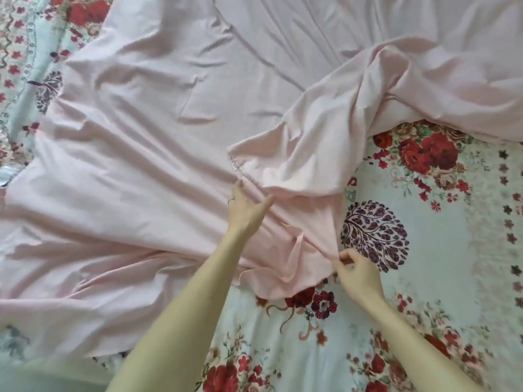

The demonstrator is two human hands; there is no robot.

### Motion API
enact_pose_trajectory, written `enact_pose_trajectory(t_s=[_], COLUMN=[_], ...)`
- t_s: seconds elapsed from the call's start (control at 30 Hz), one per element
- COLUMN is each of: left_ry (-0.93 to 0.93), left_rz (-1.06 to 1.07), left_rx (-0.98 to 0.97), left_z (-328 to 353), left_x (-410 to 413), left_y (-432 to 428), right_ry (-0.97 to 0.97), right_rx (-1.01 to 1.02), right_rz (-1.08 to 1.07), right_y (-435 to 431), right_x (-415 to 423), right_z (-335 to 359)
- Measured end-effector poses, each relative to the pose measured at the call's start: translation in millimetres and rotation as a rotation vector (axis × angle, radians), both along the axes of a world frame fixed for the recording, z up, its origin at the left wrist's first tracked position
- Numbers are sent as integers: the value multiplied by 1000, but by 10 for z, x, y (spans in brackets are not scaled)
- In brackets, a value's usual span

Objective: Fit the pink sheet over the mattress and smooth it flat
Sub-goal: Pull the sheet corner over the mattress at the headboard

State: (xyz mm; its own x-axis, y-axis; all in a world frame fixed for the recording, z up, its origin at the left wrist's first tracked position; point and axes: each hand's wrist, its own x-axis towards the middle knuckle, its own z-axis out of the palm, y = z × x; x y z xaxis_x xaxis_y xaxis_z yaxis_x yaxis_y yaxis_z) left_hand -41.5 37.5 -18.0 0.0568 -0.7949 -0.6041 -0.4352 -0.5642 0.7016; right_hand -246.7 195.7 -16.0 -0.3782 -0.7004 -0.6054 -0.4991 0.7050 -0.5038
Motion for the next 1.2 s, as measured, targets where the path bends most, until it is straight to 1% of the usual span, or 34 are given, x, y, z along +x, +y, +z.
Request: enact_pose_trajectory(t_s=[0.1,0.13,0.17,0.2,0.23,0.3,0.37,0.4,0.43,0.47,0.5,0.53,0.57,0.63,0.67,0.7,0.73,0.8,0.87,0.93,0.97,1.03,1.1,1.13,1.2], left_ry=[334,384,393,363,287,114,41,54,97,131,157,160,150,121,97,49,1,-77,-43,-13,5,-16,-80,-88,-57], left_rz=[211,238,214,132,21,-241,-481,-540,-596,-646,-691,-750,-813,-908,-940,-980,-1011,-1122,-1165,-1099,-1049,-970,-967,-972,-1012], left_rx=[183,251,301,340,344,304,248,222,205,196,204,203,196,181,187,182,174,178,254,334,330,217,80,49,52], left_z=[-110,-137,-132,-122,-82,16,242,346,569,738,875,1028,1153,1377,1492,1763,1878,2078,2279,2380,2406,2465,2507,2539,2572], left_x=[-241,-319,-394,-521,-612,-782,-965,-1015,-1120,-1192,-1230,-1290,-1334,-1423,-1460,-1535,-1570,-1616,-1679,-1758,-1793,-1893,-2022,-2101,-2279], left_y=[36,110,197,333,476,805,1227,1406,1628,1844,2034,2228,2400,2734,2870,3042,3123,3179,3204,3226,3237,3344,3496,3597,3856], right_ry=[22,35,48,50,28,-39,-105,-177,-280,-401,-536,-669,-758,-856,-848,-805,-753,-581,-469,-460,-450,-439,-438,-454,-562], right_rx=[115,147,180,220,272,373,378,321,244,188,140,77,19,-73,-101,-111,-105,-106,-124,-136,-157,-210,-283,-310,-348], right_rz=[-39,-45,-45,-54,-50,-25,-84,-210,-419,-597,-723,-786,-828,-879,-888,-887,-882,-835,-789,-764,-758,-750,-720,-704,-733], right_y=[551,723,870,1034,1150,1318,1456,1444,1470,1464,1429,1425,1424,1459,1514,1654,1741,1977,2352,2705,2858,3205,3525,3672,3976], right_x=[-175,-219,-262,-327,-361,-434,-527,-543,-586,-627,-646,-714,-768,-851,-893,-965,-1013,-1135,-1293,-1448,-1516,-1600,-1630,-1641,-1678], right_z=[20,14,-1,16,9,59,225,274,439,570,687,868,1028,1310,1430,1636,1680,1804,1945,2044,2095,2249,2416,2497,2597])
